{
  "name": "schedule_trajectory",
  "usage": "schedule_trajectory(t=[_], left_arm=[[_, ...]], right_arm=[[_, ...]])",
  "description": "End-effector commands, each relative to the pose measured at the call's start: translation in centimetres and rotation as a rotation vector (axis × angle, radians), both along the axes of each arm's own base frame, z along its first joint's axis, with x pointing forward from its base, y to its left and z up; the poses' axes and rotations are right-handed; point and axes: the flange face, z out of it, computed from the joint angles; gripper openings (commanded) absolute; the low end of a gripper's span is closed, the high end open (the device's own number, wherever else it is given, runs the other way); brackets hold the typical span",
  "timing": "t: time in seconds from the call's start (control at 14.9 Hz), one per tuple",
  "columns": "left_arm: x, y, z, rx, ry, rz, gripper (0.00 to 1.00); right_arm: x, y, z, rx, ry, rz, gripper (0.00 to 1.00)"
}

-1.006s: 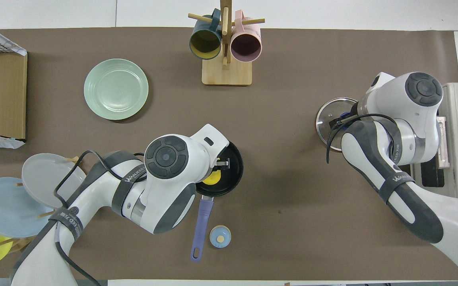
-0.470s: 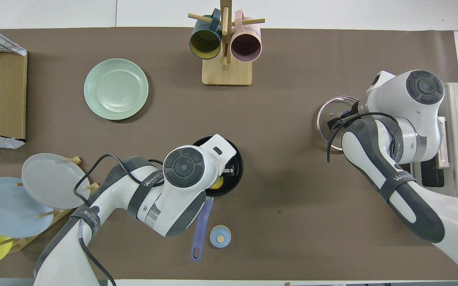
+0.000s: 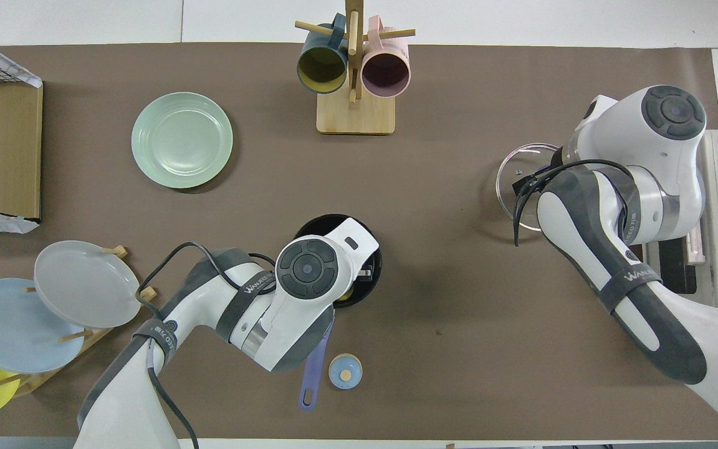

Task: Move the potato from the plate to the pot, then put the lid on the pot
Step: 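Release the potato into the saucepan and withdraw the left gripper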

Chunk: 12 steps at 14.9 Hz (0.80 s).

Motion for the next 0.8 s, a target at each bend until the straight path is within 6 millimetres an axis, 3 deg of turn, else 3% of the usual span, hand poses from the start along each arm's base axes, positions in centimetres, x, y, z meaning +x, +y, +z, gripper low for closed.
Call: schedule_trajectory(t=[0.0,0.07,0.2,0.34,0.47,0.54,0.74], left_arm=[[-0.1,0.1,-1.1,0.013,-0.02,-0.022,0.0],[0.1,0.2,-1.2,0.014,-0.02,-0.048,0.19],[1.1,0.4,-0.1,0.003,-0.032,-0.038,1.0],[3.6,2.2,3.3,0.015,-0.007,0.001,1.0],[4.9,2.9,6.5,0.016,0.025,0.01,1.0],[6.0,4.5,7.8,-0.022,0.042,0.049,1.0],[8.7,9.3,14.1,-0.093,0.039,0.1,1.0]], right_arm=[[-0.1,0.0,3.6,0.003,0.015,0.025,0.0],[0.0,0.7,5.3,0.008,0.033,0.028,0.0],[0.0,1.5,8.8,0.007,0.072,0.031,0.0],[-0.1,1.3,10.9,0.005,0.09,0.023,0.0],[-0.8,1.4,11.9,0.001,0.105,0.023,0.0],[-1.1,1.5,11.9,-0.001,0.12,0.013,0.0],[-1.4,2.1,12.4,-0.001,0.118,0.007,0.0]])
